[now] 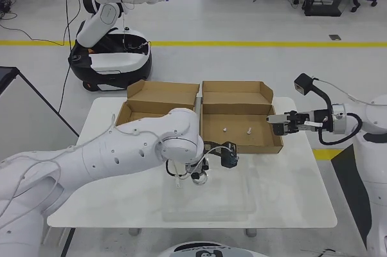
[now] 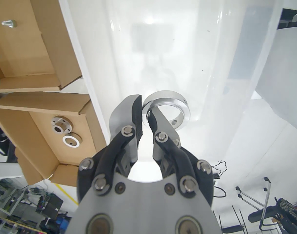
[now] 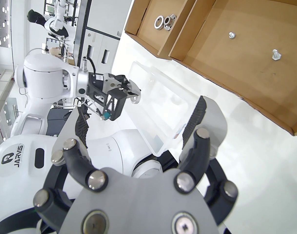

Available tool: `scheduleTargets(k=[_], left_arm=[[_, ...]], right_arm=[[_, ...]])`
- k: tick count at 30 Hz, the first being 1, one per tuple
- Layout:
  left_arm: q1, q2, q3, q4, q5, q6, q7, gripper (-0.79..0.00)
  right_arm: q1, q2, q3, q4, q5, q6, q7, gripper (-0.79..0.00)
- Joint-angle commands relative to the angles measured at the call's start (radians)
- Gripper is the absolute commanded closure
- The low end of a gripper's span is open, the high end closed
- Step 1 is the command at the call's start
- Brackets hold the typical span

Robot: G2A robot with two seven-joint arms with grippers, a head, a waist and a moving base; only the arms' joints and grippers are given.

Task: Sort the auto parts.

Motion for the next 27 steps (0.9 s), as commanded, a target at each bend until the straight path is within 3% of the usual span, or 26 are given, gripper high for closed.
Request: scheduleTargets(k=[1, 8, 17, 27], left_arm=[[-0.023, 0.013, 0.0, -0.005, -0.027, -0.008, 0.008, 0.0], [-0.027, 0.06, -0.061, 0.021, -0.091, -0.059, 0.07, 0.0], [0.061, 0.108, -0.164, 0.071, -0.129, -0.154, 0.256, 0.0], [0.183, 0.147, -0.26, 0.173, -0.224, -0.438, 0.477, 0.0]], right_arm=[[0.0, 0.0, 0.0, 0.0, 0.0, 0.0, 0.0, -0.785], [0.0, 0.0, 0.0, 0.0, 0.0, 0.0, 0.0, -0.785], [0.0, 0.0, 0.0, 0.0, 0.0, 0.0, 0.0, -0.785], [0.0, 0.0, 0.0, 0.0, 0.0, 0.0, 0.0, -0.785]])
